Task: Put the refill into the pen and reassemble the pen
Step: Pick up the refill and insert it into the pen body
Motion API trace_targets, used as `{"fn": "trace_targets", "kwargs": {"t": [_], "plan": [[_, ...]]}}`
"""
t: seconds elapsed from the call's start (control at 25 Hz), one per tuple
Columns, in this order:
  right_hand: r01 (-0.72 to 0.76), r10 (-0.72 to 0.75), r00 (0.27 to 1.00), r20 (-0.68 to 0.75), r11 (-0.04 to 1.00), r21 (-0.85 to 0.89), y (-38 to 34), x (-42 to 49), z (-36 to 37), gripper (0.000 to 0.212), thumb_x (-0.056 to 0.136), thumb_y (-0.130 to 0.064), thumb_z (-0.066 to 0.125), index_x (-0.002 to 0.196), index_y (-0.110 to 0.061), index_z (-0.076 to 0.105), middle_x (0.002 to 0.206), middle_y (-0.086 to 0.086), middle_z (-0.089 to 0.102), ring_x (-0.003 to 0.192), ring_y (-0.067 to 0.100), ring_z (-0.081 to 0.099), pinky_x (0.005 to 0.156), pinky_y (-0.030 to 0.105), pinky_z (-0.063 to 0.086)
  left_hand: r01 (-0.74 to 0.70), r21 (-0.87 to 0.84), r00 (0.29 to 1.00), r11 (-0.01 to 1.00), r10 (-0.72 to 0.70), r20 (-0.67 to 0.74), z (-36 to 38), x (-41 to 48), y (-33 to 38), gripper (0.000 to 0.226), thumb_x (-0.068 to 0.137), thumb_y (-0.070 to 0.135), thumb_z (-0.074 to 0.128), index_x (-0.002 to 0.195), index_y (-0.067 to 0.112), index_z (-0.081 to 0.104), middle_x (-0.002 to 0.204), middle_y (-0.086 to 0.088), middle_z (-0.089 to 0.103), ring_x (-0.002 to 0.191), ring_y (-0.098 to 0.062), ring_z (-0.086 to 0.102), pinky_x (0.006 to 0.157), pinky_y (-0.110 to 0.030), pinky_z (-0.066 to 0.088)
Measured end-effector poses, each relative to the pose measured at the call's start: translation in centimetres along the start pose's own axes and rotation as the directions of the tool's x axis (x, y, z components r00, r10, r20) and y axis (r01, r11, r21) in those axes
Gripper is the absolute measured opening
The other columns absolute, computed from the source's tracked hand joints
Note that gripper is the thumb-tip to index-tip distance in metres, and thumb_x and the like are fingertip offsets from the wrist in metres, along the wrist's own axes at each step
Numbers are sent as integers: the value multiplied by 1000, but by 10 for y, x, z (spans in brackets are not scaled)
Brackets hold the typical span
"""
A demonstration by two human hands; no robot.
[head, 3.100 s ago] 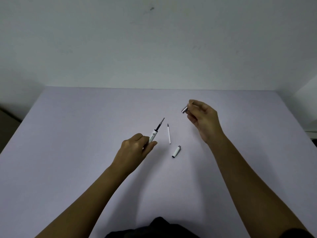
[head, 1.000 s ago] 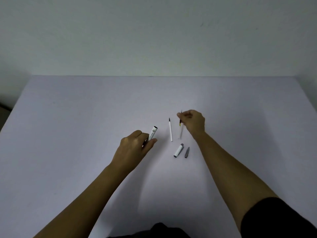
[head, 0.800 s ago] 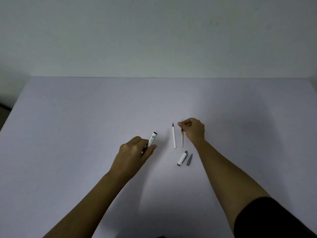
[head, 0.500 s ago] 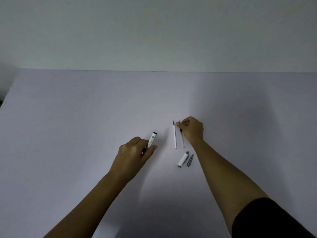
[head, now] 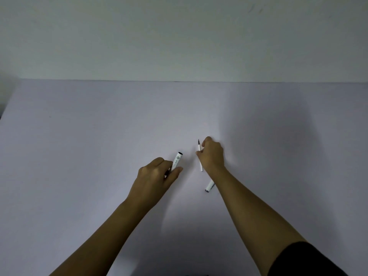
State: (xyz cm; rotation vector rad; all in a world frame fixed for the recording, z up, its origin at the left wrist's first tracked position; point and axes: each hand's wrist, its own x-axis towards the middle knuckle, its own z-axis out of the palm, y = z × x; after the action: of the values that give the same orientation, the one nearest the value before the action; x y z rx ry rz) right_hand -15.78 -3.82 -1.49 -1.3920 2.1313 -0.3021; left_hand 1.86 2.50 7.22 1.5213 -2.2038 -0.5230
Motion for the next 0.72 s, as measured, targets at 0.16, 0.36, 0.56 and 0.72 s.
{"fn": "trace_targets", "kwargs": {"t": [0.16,0.36,0.56,0.72], "plan": [[-75,75,997,4,992,97,-5,0,2,27,82,-8,62,109,-4,61,109,16,70,104,31,64,87,32,48,19,10,1000,1000,-19,2,-3,-2,-3,31,76,18,73,57,7,53,56,6,34,44,-13,29,43,-17,19],[-87,107,994,-20,888,452,-18,-17,-31,23,78,-17,67,101,-12,71,100,7,74,96,22,68,87,27,50,24,7,1000,1000,-24,9,-5,-2,-9,28,79,21,71,60,6,57,55,5,38,44,-14,34,45,-21,24],[-33,88,996,-13,510,860,-35,-62,-74,10,74,-19,73,79,-27,69,73,-6,73,68,4,70,69,24,58,-9,-15,995,1000,10,102,-10,-12,-11,31,83,26,67,61,6,59,56,1,43,46,-16,38,48,-27,29],[-16,29,1000,3,448,894,-46,-88,-91,11,77,-16,72,87,-20,70,78,-2,72,72,4,70,65,17,54,-41,-2,995,999,41,89,-21,-17,-3,31,84,26,67,61,6,59,56,1,42,47,-17,38,48,-26,28]]}}
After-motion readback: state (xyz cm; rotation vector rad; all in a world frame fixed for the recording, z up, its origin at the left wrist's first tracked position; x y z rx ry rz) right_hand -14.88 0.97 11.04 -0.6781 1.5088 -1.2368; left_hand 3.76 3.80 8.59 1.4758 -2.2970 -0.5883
